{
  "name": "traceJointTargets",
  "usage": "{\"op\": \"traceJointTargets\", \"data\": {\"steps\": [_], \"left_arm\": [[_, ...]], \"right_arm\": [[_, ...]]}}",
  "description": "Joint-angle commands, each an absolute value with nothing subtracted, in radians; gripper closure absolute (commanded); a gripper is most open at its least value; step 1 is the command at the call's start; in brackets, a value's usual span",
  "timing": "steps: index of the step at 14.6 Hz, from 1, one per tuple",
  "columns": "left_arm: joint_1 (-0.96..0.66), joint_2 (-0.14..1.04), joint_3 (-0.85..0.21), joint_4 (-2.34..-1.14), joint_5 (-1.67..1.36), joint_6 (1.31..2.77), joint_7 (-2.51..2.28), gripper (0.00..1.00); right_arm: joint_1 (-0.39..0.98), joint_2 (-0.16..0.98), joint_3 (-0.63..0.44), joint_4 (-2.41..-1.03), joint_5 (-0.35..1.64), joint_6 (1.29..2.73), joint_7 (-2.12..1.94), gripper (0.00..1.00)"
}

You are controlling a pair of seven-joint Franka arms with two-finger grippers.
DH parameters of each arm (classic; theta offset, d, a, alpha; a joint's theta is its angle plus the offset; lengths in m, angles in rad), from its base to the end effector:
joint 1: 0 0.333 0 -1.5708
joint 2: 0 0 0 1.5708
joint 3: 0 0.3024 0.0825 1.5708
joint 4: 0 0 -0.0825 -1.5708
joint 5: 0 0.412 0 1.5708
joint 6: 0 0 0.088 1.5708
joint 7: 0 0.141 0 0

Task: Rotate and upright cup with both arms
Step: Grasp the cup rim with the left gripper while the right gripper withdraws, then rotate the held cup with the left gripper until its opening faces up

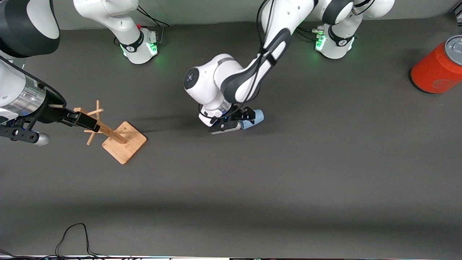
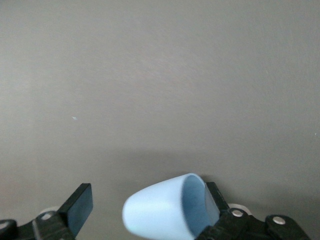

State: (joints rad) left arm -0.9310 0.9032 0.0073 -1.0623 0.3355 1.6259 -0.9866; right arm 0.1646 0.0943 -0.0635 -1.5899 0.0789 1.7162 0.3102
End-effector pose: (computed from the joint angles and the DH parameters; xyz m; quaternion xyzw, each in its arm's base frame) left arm 0.4805 -0.5640 0.2182 -0.9720 0.0075 -0.0392 0.2317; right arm 0.6175 0.0740 0.5240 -0.9932 0.1091 -0.0084 0.0387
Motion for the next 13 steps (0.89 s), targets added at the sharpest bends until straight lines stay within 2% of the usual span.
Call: {"op": "traceJointTargets", "data": {"steps": [1,6,9,13], "left_arm": [[-0.946,0.96,0.023,-0.996,0.35,1.586,-0.916,0.0],[-0.972,0.997,0.021,-1.012,0.37,1.571,-0.775,0.03],[-0.98,1.0,0.023,-1.038,0.373,1.569,-0.743,0.09],[-0.98,1.0,0.021,-1.048,0.394,1.528,-0.643,0.52]], "right_arm": [[0.175,0.006,-0.072,-1.721,0.029,1.79,0.213,0.0],[0.175,0.012,-0.107,-1.715,0.023,1.783,0.101,0.0],[0.176,0.014,-0.107,-1.72,0.021,1.781,0.098,0.0],[0.175,0.02,-0.109,-1.726,0.021,1.781,0.098,0.0]]}}
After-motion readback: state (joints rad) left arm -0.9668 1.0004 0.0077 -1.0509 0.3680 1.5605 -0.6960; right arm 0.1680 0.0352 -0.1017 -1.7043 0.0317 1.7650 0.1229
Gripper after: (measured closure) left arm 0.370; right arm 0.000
